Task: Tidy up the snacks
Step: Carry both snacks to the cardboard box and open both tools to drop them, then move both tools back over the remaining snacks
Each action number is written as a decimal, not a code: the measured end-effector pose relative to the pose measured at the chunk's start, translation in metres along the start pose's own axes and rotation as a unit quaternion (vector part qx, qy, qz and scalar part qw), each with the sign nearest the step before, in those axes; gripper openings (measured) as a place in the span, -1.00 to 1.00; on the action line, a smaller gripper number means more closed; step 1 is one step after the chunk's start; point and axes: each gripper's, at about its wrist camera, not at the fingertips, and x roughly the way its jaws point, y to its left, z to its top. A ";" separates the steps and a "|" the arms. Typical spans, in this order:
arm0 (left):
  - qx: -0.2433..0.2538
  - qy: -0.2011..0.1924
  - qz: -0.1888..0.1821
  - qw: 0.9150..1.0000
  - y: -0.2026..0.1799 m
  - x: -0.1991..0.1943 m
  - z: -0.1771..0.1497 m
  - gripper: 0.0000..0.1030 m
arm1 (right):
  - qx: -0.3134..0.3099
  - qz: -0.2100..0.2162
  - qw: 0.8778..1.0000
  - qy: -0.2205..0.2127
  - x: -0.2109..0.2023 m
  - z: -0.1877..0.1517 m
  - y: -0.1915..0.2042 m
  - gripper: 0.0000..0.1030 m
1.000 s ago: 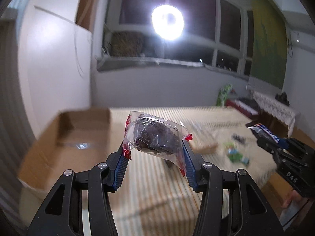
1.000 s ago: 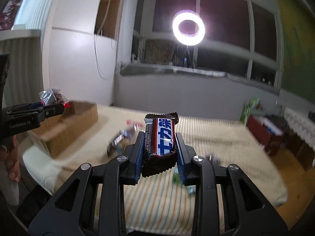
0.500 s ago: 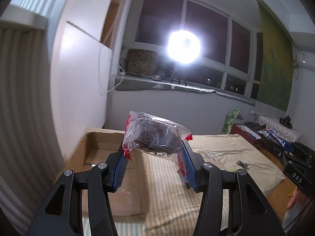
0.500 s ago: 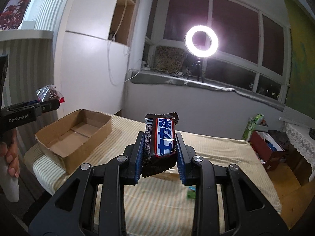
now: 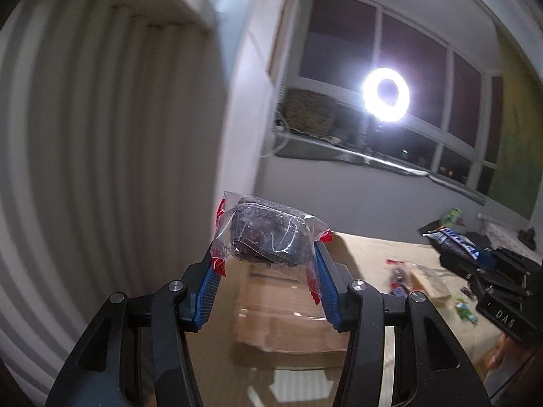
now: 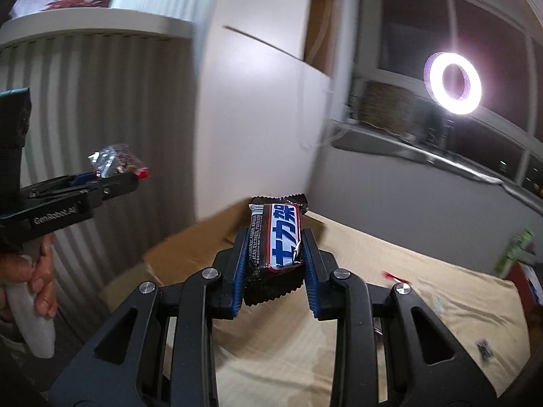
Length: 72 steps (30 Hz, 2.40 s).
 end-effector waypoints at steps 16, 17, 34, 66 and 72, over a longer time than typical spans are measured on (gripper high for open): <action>0.021 0.027 -0.018 0.999 -0.001 0.029 -0.010 0.05 | 0.019 0.018 0.998 0.061 0.068 -0.020 -0.002 -0.21; 0.020 0.038 -0.020 0.999 -0.001 0.035 -0.014 0.13 | 0.023 0.014 0.997 0.067 0.075 -0.024 -0.005 0.02; -0.009 0.055 0.007 0.998 0.004 0.046 -0.007 0.51 | 0.028 0.009 0.998 0.049 0.062 -0.025 -0.011 0.18; 0.138 0.097 -0.136 0.976 -0.205 0.041 -0.036 0.53 | 0.200 -0.212 0.956 0.036 -0.135 -0.148 -0.192 0.45; 0.151 0.101 -0.169 0.969 -0.225 0.033 -0.041 0.53 | 0.199 -0.232 0.952 0.028 -0.157 -0.149 -0.196 0.45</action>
